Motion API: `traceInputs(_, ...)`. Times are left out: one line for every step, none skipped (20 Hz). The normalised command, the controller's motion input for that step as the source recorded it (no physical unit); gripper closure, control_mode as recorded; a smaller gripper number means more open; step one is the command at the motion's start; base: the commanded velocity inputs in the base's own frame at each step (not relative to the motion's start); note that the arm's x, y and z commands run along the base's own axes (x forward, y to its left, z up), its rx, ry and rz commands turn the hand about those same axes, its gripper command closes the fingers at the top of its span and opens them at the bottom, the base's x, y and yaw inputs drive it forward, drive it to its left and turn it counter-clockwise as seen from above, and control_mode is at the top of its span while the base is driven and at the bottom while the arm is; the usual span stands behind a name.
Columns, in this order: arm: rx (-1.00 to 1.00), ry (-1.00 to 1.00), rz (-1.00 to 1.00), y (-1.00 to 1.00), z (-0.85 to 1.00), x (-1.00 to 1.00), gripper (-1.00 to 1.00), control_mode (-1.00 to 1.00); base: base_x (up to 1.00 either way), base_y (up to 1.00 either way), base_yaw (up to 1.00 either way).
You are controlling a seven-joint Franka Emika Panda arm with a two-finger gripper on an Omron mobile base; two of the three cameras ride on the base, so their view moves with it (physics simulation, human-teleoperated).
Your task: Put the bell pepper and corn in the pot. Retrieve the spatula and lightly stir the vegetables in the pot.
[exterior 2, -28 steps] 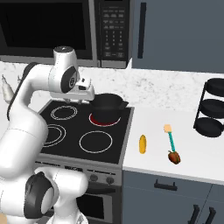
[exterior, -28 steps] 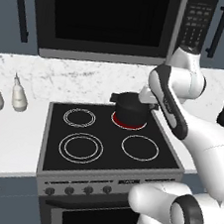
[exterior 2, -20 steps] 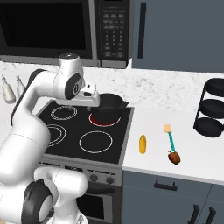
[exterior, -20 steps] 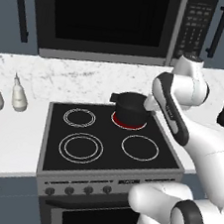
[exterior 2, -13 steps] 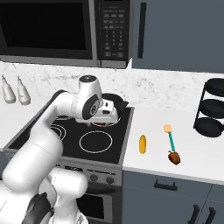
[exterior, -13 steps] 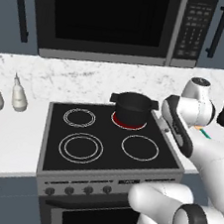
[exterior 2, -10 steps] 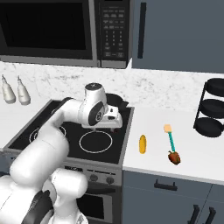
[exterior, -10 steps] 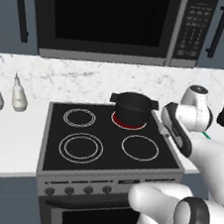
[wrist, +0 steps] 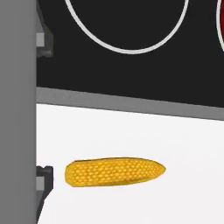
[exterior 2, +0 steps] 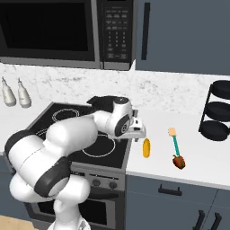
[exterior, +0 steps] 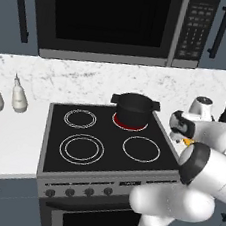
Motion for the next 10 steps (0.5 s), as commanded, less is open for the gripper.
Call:
traceInputs(0.0,0.0,0.0,-0.86,-0.58,0.45,-1.0,-1.0,0.0,0.0,0.0)
traceInputs(0.0,0.0,0.0,-0.73,-0.63,0.46,-1.0,-1.0,0.0,0.0,0.0)
traceInputs(0.0,0.0,0.0,-0.52,-0.65,0.56,-1.0,-1.0,0.0,0.0,0.0)
traceInputs(0.0,0.01,0.0,-0.6,-0.66,0.52,-1.0,-1.0,0.0,0.0,0.0)
traceInputs(0.0,0.0,0.0,-0.64,-0.67,0.43,-1.0,-1.0,0.0,0.0,0.0)
traceInputs(0.0,0.01,0.0,-0.63,-0.63,0.47,-1.0,-1.0,0.0,0.0,0.0)
traceInputs(0.0,0.04,0.0,-0.59,-0.61,0.47,-1.0,-1.0,0.0,0.0,0.0)
traceInputs(0.0,0.03,0.0,-0.52,-0.57,0.44,-1.0,-1.0,0.0,0.0,0.0)
traceInputs(0.0,0.01,0.0,-0.54,-0.52,0.4,-1.0,-1.0,0.0,0.0,0.0)
traceInputs(0.0,0.01,0.0,-0.44,-0.44,0.39,-1.0,-1.0,0.0,0.0,0.0)
